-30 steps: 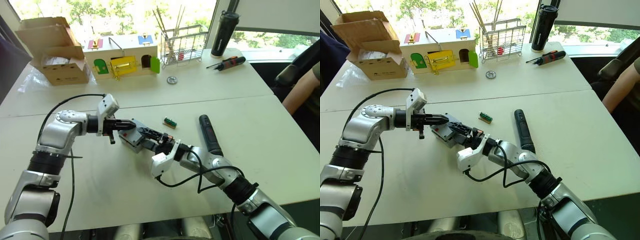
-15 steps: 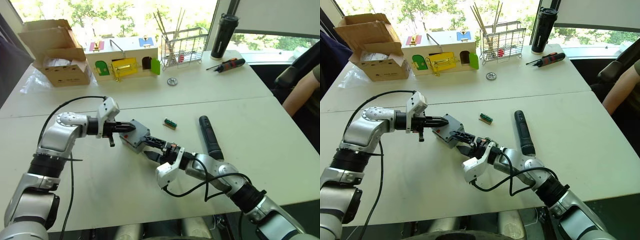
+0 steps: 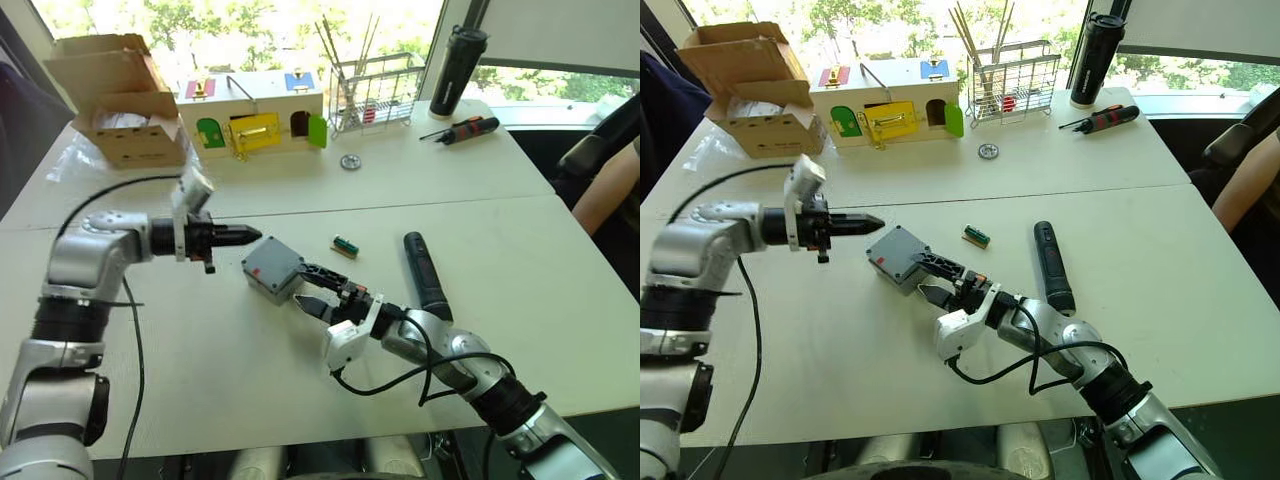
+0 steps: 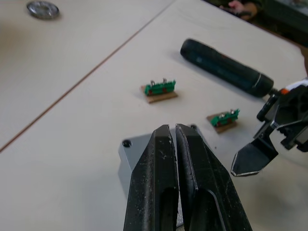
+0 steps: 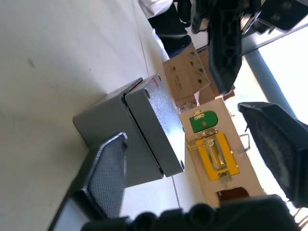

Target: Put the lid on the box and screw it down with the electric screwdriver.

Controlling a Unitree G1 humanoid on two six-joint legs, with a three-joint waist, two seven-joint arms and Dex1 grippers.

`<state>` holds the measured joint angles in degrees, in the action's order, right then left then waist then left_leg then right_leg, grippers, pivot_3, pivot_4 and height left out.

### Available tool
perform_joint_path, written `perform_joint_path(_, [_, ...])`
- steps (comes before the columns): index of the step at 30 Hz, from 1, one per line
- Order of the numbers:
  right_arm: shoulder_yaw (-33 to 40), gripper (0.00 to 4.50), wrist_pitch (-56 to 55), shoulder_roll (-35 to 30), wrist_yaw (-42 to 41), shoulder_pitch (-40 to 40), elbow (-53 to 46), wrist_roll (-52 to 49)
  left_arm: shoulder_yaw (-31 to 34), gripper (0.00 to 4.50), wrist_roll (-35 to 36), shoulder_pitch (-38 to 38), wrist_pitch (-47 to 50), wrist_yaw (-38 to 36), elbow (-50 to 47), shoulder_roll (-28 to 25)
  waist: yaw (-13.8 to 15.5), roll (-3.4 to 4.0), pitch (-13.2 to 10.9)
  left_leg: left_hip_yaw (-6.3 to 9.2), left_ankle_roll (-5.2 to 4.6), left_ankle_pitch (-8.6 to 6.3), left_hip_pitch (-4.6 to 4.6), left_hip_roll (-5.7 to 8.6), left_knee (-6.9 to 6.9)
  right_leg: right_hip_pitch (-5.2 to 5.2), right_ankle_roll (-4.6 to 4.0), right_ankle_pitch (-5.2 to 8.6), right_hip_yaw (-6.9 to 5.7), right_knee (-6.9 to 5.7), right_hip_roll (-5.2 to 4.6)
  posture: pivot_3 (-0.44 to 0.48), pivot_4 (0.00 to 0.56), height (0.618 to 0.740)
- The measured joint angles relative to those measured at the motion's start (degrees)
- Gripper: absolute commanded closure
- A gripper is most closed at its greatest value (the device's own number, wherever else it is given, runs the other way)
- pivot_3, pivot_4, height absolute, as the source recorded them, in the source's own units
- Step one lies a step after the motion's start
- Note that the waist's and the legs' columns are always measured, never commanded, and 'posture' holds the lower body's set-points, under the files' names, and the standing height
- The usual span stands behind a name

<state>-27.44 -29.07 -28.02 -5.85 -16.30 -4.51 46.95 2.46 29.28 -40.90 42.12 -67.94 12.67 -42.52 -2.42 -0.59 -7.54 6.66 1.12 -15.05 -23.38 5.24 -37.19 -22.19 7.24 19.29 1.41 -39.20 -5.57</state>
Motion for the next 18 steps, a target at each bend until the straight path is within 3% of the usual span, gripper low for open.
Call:
perform_joint_path(3, [2.4,2.70,2.1,1.2,-4.8,1.9,-3.7,-10.1,0.4,4.36,-2.7,-2.3,-3.6,1.6,5.4,-0.2,-0.1,0.00,0.0,-0.01,0.00,0.00,0.01,-0.02,0.03,0.01,0.00,0.00,0.00,0.00,0.00,0.000,0.150,0.740])
perform_joint_path(6, [5.1,4.23,10.2,5.6,-10.8,4.1,-8.7,-23.9,-1.6,4.36,-7.5,-2.7,-8.9,3.4,13.4,0.9,-0.1,0.00,0.0,-0.01,0.00,0.00,0.01,-0.06,0.05,0.00,0.00,0.00,-0.03,0.00,0.03,0.000,0.150,0.740])
perform_joint_path(7, [6.0,4.41,15.3,7.4,-13.3,4.8,-11.2,-29.2,-2.4,4.36,-8.9,-2.6,-10.8,3.5,16.1,1.8,-0.1,0.00,0.0,0.02,0.00,0.00,-0.01,-0.06,0.03,0.00,0.00,0.00,-0.04,0.00,0.02,0.000,0.150,0.740])
perform_joint_path(12, [7.8,4.41,43.1,13.2,-19.9,5.8,-19.4,-43.6,-4.2,4.36,-11.4,-2.7,-14.3,1.4,21.0,4.7,0.2,-0.01,0.0,0.07,0.00,0.00,-0.04,-0.01,-0.01,-0.02,0.00,0.00,-0.04,0.00,-0.01,0.000,0.150,0.740])
perform_joint_path(18, [7.8,4.41,58.8,14.5,-22.0,5.4,-20.1,-48.4,-4.6,4.36,-12.4,-2.7,-13.8,-0.5,20.8,5.2,-0.1,0.00,0.0,0.04,-0.01,-0.01,-0.05,-0.02,0.06,-0.09,0.00,0.00,-0.04,-0.02,-0.01,0.000,0.150,0.740])
